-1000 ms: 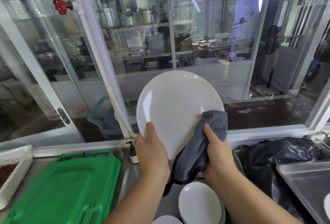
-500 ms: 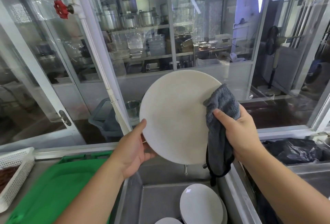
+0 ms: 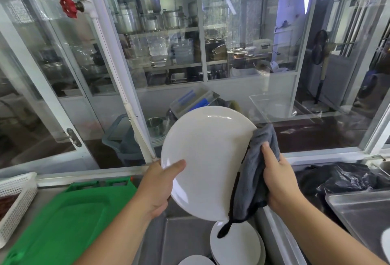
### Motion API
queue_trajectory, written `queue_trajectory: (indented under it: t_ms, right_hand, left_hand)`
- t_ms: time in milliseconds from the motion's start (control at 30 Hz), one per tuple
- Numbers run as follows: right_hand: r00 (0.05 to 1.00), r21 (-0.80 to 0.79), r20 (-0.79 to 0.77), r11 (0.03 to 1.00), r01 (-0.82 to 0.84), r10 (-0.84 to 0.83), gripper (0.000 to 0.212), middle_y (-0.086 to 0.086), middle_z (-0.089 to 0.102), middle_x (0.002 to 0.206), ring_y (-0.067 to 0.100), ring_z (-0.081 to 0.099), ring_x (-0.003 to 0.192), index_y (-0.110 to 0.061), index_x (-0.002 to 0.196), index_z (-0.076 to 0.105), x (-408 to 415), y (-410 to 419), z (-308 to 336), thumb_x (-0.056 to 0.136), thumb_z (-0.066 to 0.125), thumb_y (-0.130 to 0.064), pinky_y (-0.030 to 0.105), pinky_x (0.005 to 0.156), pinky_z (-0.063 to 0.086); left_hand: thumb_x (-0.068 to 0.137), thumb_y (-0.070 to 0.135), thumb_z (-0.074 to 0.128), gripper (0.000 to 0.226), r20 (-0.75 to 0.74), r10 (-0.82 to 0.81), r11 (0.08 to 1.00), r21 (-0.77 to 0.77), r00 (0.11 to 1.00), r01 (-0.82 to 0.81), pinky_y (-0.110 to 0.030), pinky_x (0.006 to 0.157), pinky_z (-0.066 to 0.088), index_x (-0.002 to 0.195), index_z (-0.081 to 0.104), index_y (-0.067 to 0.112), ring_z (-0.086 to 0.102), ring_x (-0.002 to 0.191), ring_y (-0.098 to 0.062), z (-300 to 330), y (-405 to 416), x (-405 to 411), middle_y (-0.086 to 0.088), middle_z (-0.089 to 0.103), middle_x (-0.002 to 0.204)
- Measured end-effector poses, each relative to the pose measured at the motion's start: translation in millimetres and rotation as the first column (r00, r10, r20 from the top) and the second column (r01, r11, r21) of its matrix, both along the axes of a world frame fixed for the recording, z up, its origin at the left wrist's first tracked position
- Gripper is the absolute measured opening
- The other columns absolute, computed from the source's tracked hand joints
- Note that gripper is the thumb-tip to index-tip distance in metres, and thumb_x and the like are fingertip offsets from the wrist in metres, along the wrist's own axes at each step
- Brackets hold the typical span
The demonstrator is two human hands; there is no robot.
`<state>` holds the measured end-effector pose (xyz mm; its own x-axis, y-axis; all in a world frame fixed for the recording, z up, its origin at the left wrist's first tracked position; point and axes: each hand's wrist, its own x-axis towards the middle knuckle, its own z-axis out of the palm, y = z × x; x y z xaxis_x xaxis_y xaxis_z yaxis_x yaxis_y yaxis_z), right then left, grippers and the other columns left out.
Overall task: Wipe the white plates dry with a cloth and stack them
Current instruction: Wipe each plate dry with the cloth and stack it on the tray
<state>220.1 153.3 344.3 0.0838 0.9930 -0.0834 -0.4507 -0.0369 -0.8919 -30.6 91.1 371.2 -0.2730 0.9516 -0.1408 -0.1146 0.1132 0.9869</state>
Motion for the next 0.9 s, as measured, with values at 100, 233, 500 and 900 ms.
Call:
queue_trajectory:
  t_ms: [100, 233, 500, 900]
  right_hand:
    - [0.995, -0.131, -0.101, 0.991, 0.012, -0.026, 0.033, 0.000, 0.082, 0.095, 0.016, 0.079, 0.084, -0.021, 0.115, 0.070, 6.6, 5.4, -2.8, 0.103, 0.059, -0.050, 0.033, 0.065, 0.061]
    - [0.996, -0.247, -0.087, 0.967, -0.054, 0.033, 0.045, 0.008, 0.082, 0.103, 0.027, 0.080, 0.088, -0.017, 0.116, 0.074, 22.7, 12.9, -3.0, 0.097, 0.065, -0.058, 0.044, 0.074, 0.064]
    - [0.975, -0.408, 0.109, 0.903, -0.133, 0.193, 0.050, 0.017, 0.080, 0.101, 0.036, 0.079, 0.084, -0.011, 0.119, 0.073, 34.8, 7.6, 5.5, 0.096, 0.068, -0.055, 0.044, 0.076, 0.060]
    - [0.912, -0.370, -0.192, 0.835, -0.408, 0.361, 0.063, 0.025, 0.067, 0.136, 0.041, 0.063, 0.127, -0.002, 0.138, 0.066, 36.2, -0.6, 29.0, 0.104, 0.052, -0.053, 0.056, 0.112, 0.047]
  left_hand:
    - [0.101, 0.011, 0.069, 0.017, 0.029, 0.047, 0.999, 0.013, 0.998, -0.047, -0.041, 0.095, 0.056, 0.117, 0.075, 0.014, 0.078, 0.101, -0.025, 0.0, -2.1, -1.3, -0.005, 0.083, 0.108]
    - [0.102, 0.012, 0.068, 0.017, 0.045, 0.082, 0.995, 0.056, 0.996, -0.085, -0.038, 0.090, 0.059, 0.117, 0.075, 0.016, 0.078, 0.101, -0.022, 3.7, 0.1, -12.9, -0.004, 0.083, 0.109]
    - [0.101, 0.022, 0.071, 0.012, -0.215, 0.148, 0.967, 0.237, 0.965, -0.095, -0.023, 0.075, 0.059, 0.100, 0.078, 0.032, 0.076, 0.092, -0.003, 9.9, -1.9, -23.6, 0.015, 0.082, 0.101]
    - [0.082, 0.000, 0.062, 0.056, -0.873, 0.385, 0.648, 0.487, 0.300, 0.585, -0.018, 0.099, 0.052, 0.134, 0.065, 0.021, 0.070, 0.109, -0.011, 29.5, -24.6, -21.4, 0.014, 0.073, 0.126]
